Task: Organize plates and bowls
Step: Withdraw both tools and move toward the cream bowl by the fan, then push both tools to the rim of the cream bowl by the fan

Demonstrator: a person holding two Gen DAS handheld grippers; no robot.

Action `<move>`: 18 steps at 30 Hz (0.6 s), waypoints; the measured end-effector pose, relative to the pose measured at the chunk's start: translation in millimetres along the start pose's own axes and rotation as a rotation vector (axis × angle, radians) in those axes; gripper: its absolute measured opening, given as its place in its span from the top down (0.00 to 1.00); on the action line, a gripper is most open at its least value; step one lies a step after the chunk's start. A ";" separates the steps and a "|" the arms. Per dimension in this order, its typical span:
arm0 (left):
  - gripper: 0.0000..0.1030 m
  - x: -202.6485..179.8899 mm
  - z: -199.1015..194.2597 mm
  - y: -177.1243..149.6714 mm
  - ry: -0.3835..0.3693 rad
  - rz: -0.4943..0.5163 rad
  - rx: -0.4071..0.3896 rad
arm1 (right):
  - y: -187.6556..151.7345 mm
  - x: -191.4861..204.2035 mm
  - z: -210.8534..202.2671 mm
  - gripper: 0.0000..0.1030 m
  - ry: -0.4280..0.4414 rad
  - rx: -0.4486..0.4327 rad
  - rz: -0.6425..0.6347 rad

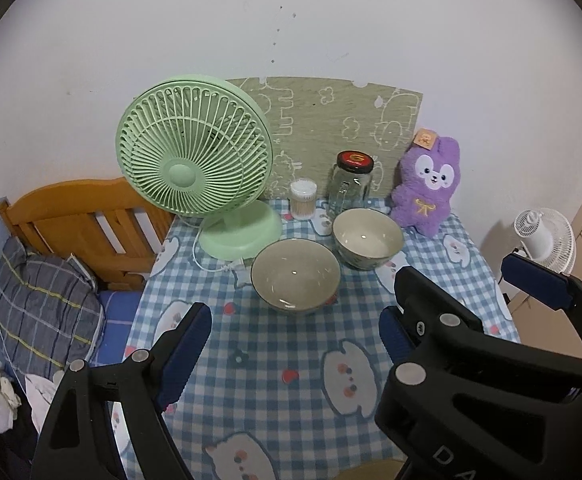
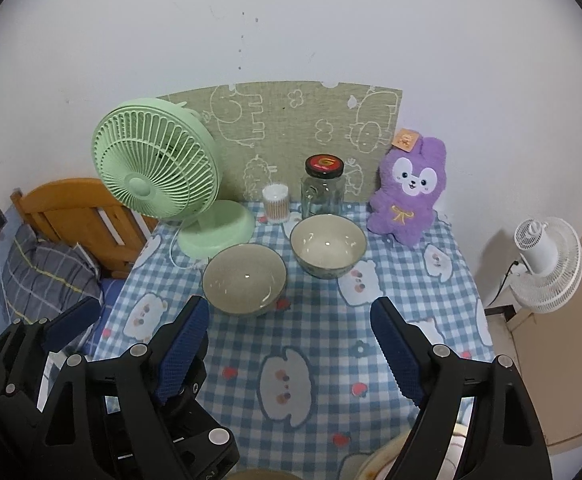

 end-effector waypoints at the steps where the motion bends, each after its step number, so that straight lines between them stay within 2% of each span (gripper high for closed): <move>1: 0.15 1.0 3.4 1.1 -0.001 0.000 0.002 | 1.6 1.0 5.1 0.17 -0.003 0.001 0.000; 18: 0.15 19.8 81.8 12.0 0.003 0.019 0.030 | 12.8 12.1 79.8 0.17 -0.033 -0.009 -0.026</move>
Point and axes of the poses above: each gripper's, at about its wrist camera, not at the fingertips, and z roughly the way its jaws point, x to its left, y to its top, the point moved 2 cm from there along z, roughly the way its jaws point, and after that the axes turned 10 degrees about -x, right-handed, at the moved point
